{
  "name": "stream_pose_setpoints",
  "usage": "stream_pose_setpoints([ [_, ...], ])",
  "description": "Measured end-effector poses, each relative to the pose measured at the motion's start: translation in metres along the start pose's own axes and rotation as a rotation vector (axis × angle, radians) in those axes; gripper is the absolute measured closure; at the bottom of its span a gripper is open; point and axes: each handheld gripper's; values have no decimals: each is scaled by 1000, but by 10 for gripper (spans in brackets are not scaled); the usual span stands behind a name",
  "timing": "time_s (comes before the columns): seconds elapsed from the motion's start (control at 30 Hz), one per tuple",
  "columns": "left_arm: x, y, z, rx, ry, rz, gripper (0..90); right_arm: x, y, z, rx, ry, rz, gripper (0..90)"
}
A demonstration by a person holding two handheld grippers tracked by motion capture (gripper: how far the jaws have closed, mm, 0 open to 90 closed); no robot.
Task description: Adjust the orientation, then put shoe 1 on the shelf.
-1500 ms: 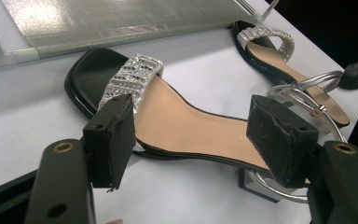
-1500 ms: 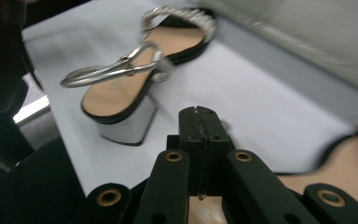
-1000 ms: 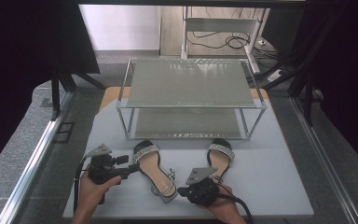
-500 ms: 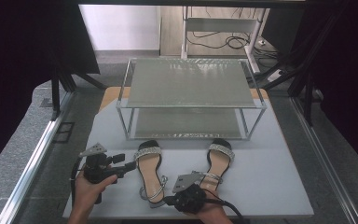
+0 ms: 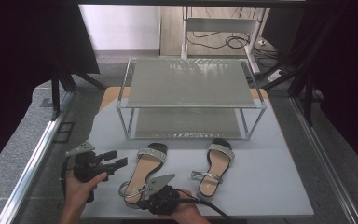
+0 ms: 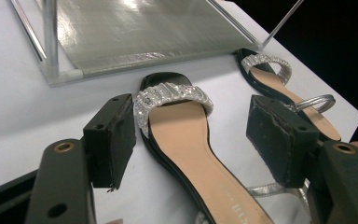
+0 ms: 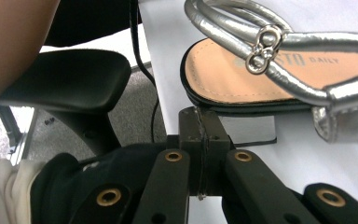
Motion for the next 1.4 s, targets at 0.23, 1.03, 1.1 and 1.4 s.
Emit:
stream_pose_setpoints([
  [0.23,1,1,-2,2,3,1,325,1,-6,-3,5,-2,11,883],
  [1.03,33,-31,-14,-219,-65,-76,300,61,166,83,267,-207,379,562],
  [1.1,34,-33,-16,-231,-68,-74,288,63,173,88,278,-234,403,555],
  [1.4,37,-56,-18,-347,-98,-122,239,69,190,101,314,-291,451,540],
])
Point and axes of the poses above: each handheld gripper's, and its own axes: y roughly backward along the jaws, z roughly out of its underside, x roughly to its right, and after that the axes turned 3 degrees about -x, right-handed
